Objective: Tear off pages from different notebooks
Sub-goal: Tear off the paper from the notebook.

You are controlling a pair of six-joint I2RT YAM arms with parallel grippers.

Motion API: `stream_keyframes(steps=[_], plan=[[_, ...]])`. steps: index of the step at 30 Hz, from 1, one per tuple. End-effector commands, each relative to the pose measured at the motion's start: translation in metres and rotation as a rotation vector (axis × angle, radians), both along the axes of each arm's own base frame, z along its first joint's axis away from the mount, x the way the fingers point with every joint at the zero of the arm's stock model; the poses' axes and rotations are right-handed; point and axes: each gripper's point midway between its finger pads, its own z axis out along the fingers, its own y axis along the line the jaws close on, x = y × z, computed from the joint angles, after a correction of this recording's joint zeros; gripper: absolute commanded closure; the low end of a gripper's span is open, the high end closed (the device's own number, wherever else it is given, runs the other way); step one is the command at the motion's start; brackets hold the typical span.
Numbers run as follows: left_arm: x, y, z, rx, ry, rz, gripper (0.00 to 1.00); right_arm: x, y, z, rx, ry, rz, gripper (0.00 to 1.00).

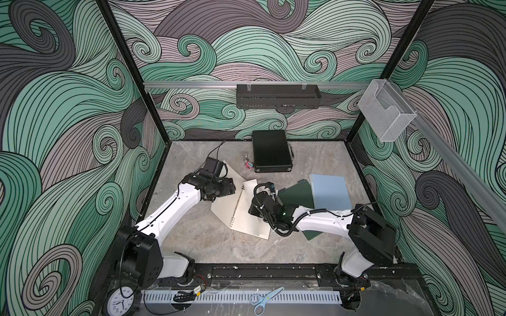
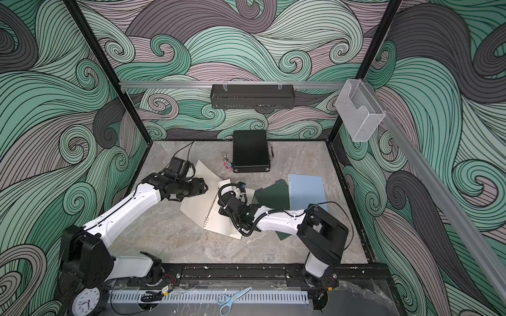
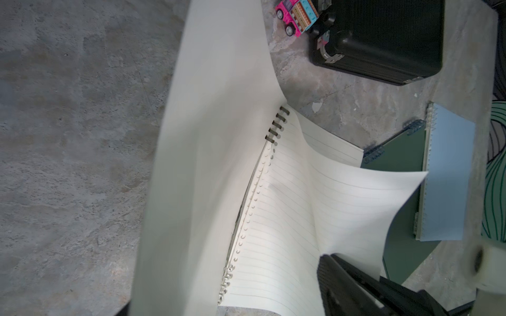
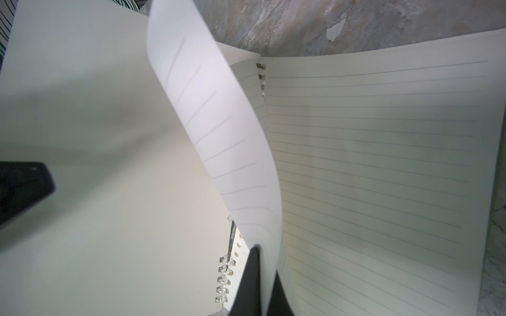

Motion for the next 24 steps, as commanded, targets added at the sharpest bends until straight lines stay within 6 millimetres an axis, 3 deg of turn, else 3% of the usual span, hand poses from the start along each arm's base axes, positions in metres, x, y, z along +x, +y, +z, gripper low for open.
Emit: stream_keyframes(steps=[1,5,9,13,18,20,21,24], plan=[[0.004,0.005,-0.003,0.045,0.015,-0.014,0.27,-0.005,0.001,-0.01,-0.022,0.018,0.023,1.0],[0.009,0.002,-0.001,0.043,0.008,-0.022,0.4,-0.005,0.001,-0.011,-0.024,0.02,0.021,1.0],[0.013,-0.002,-0.012,0.041,0.04,-0.034,0.55,-0.006,0.001,-0.012,-0.023,0.022,0.02,1.0],[0.012,-0.003,-0.009,0.029,0.037,-0.038,0.61,-0.006,0.0,-0.014,-0.026,0.024,0.019,1.0],[0.009,-0.004,0.0,0.015,0.024,-0.037,0.6,-0.005,0.001,-0.014,-0.026,0.024,0.02,1.0],[0.008,-0.003,0.001,0.014,0.031,-0.029,0.52,-0.006,0.001,-0.014,-0.028,0.024,0.024,1.0],[0.006,-0.001,0.013,0.006,0.004,-0.024,0.46,-0.005,0.002,-0.013,-0.026,0.023,0.024,1.0],[0.004,0.0,0.022,0.003,-0.008,-0.021,0.38,-0.006,0.002,-0.013,-0.023,0.023,0.028,1.0]])
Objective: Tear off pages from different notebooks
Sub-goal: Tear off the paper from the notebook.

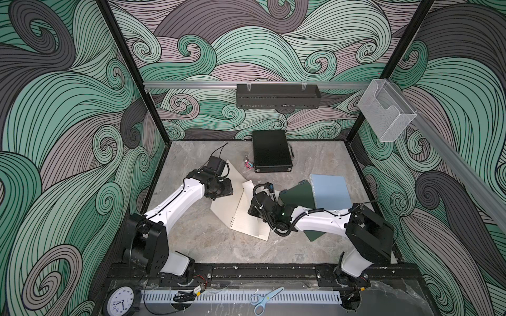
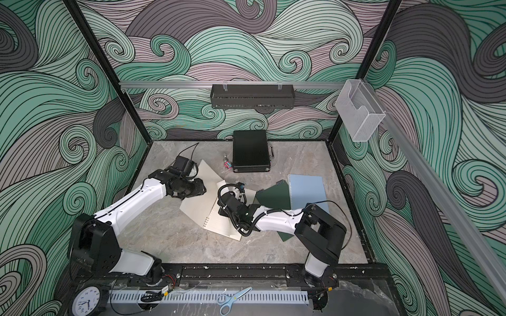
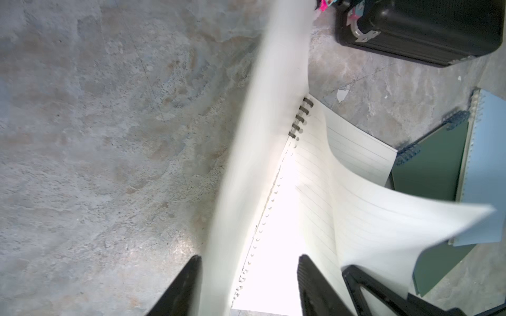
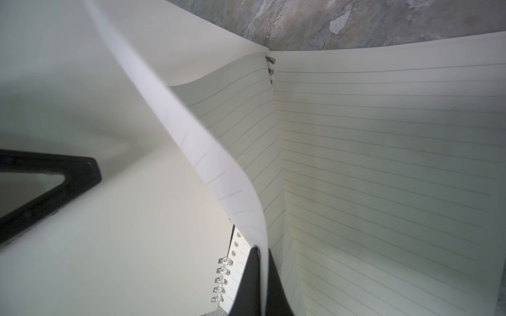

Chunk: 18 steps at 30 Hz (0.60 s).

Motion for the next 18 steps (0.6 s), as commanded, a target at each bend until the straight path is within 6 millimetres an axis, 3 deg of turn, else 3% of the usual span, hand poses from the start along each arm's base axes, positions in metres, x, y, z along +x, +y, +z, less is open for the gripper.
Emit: stream_keyframes(steps=[1,4,11,18], plan=[[0.001,0.0,0.033,-0.027,-0.054,0.001,0.36,-0.006,0.0,-0.009,-0.017,0.02,0.018,1.0],[-0.002,0.001,0.038,-0.03,-0.059,0.003,0.34,-0.007,0.0,-0.011,-0.015,0.022,0.016,1.0],[-0.003,-0.002,0.029,-0.033,-0.033,-0.013,0.51,-0.006,0.001,-0.009,-0.01,0.018,0.019,1.0],[-0.002,-0.007,0.025,-0.039,-0.015,-0.04,0.55,-0.006,0.004,-0.007,-0.003,0.016,0.023,1.0]])
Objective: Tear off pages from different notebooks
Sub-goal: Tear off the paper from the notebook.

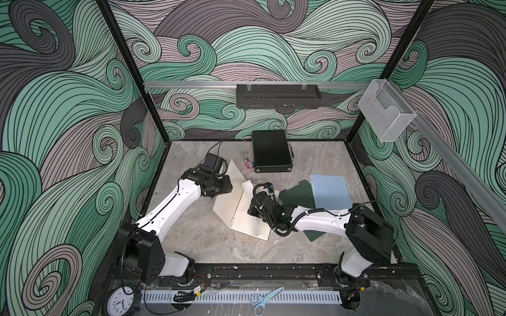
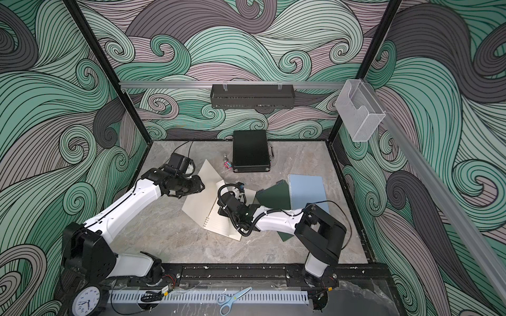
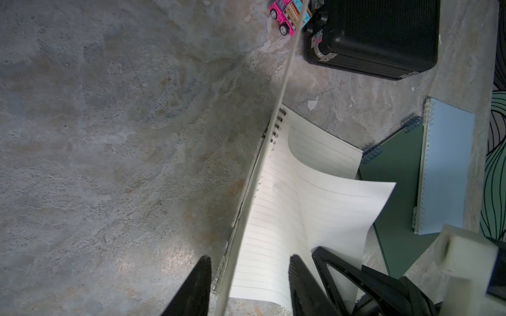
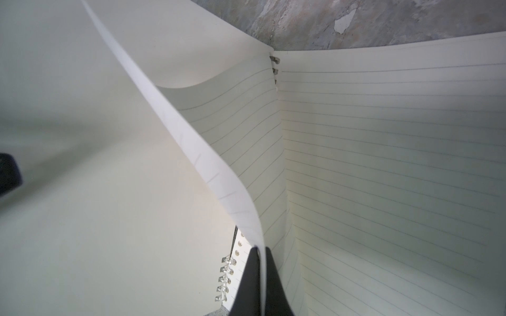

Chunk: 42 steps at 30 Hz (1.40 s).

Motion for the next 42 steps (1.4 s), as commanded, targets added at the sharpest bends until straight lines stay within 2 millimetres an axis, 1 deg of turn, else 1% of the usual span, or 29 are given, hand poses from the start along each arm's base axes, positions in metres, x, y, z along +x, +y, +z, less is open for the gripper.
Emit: stream_keyframes(steps=[1,6,7,9,10,11,12,17,21,23,24,26,29,32,34,36,38,40,41,42], plan=[[0.0,-0.003,0.001,-0.003,0.017,-0.028,0.55,-0.005,0.002,-0.009,-0.014,0.019,0.02,1.0],[0.002,-0.004,-0.002,0.0,0.021,-0.03,0.54,-0.006,0.005,-0.012,-0.011,0.022,0.025,1.0],[0.004,-0.004,-0.012,0.011,0.05,-0.032,0.56,-0.006,0.005,-0.012,-0.012,0.022,0.027,1.0],[0.006,-0.005,-0.015,0.016,0.061,-0.034,0.62,-0.006,0.004,-0.012,-0.012,0.022,0.026,1.0],[0.006,-0.005,-0.016,0.02,0.065,-0.033,0.68,-0.006,0.004,-0.011,-0.013,0.021,0.027,1.0],[0.007,-0.003,-0.017,0.032,0.067,-0.024,0.82,-0.006,0.003,-0.012,-0.015,0.021,0.026,1.0],[0.007,0.001,-0.018,0.049,0.069,-0.01,1.0,-0.006,0.002,-0.012,-0.018,0.021,0.023,1.0],[0.008,0.026,-0.016,0.151,0.048,0.092,1.0,-0.007,-0.008,-0.013,-0.034,0.012,0.002,1.0],[-0.001,0.052,-0.012,0.234,0.063,0.192,1.0,-0.009,-0.013,-0.016,-0.062,0.003,0.005,1.0],[-0.007,0.058,-0.014,0.255,0.09,0.218,1.0,-0.011,-0.014,-0.013,-0.108,-0.03,0.025,1.0],[-0.011,0.06,-0.007,0.247,0.078,0.227,1.0,-0.013,-0.014,-0.011,-0.135,-0.046,0.036,1.0],[-0.017,0.064,-0.005,0.246,0.082,0.242,1.0,-0.018,-0.014,-0.009,-0.198,-0.077,0.052,1.0],[-0.027,0.072,-0.003,0.241,0.092,0.283,1.0,-0.024,-0.005,-0.005,-0.246,-0.114,0.088,1.0],[-0.037,0.089,0.001,0.279,0.083,0.359,1.0,-0.026,0.004,-0.008,-0.287,-0.132,0.116,1.0],[-0.042,0.094,0.003,0.268,0.066,0.385,1.0,-0.024,0.009,-0.011,-0.304,-0.136,0.13,1.0],[-0.047,0.107,0.003,0.263,0.046,0.453,1.0,-0.022,0.009,-0.016,-0.344,-0.132,0.13,1.0],[-0.051,0.12,0.001,0.232,0.007,0.522,1.0,-0.019,0.003,-0.018,-0.397,-0.132,0.116,1.0],[-0.052,0.123,0.003,0.186,-0.023,0.506,1.0,-0.016,-0.004,-0.018,-0.437,-0.146,0.099,1.0],[-0.057,0.128,0.004,0.2,-0.02,0.512,1.0,-0.015,-0.012,-0.02,-0.474,-0.151,0.082,1.0],[-0.062,0.138,0.006,0.238,-0.018,0.542,1.0,-0.014,-0.021,-0.02,-0.518,-0.154,0.059,1.0]])
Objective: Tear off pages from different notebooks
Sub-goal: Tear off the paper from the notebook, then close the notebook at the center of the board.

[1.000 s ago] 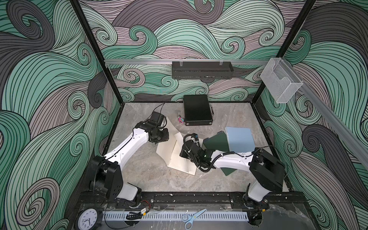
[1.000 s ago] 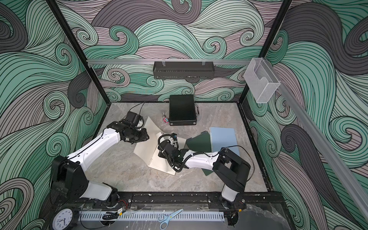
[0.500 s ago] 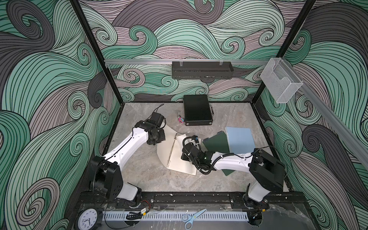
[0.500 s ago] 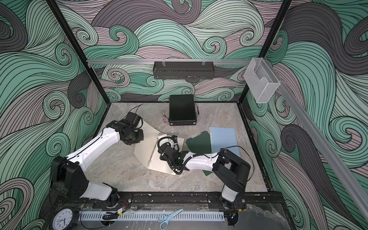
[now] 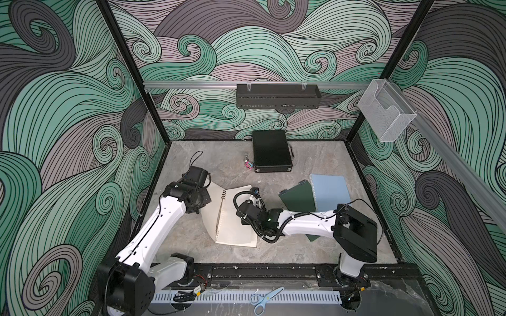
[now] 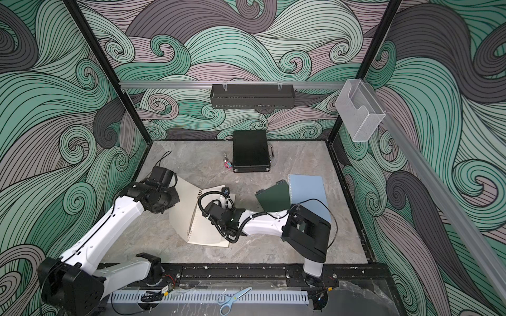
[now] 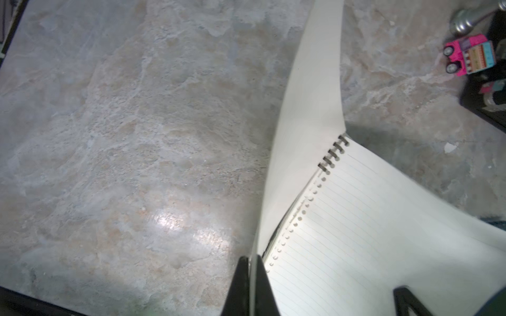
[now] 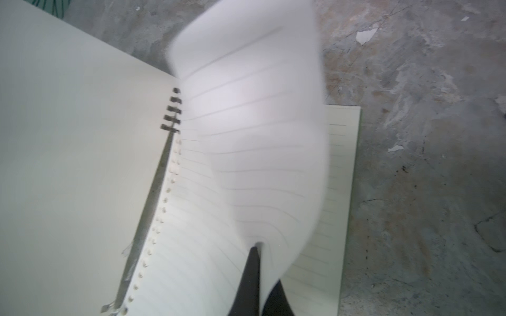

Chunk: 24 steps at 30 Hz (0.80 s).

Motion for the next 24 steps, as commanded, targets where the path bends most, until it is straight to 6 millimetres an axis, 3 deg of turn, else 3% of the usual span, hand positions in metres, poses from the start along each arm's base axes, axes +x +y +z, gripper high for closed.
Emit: stream_keyframes(steps=[1,5,12,18,24], plan=[[0.0,0.03,0.018,0.089,-0.058,0.104,1.0,0.006,-0.039,-0.003,-0.195,-0.047,-0.08,1.0],[-0.004,0.045,0.017,0.109,-0.004,0.141,1.0,0.005,-0.089,-0.005,-0.387,-0.075,-0.204,1.0],[-0.005,0.059,0.01,0.15,0.05,0.202,1.0,-0.002,-0.135,-0.034,-0.51,-0.054,-0.321,1.0],[-0.003,0.062,0.008,0.123,0.057,0.204,1.0,-0.005,-0.143,-0.038,-0.531,-0.052,-0.349,1.0],[0.001,0.066,0.026,0.153,0.052,0.192,1.0,0.001,-0.134,-0.012,-0.472,-0.09,-0.304,1.0]])
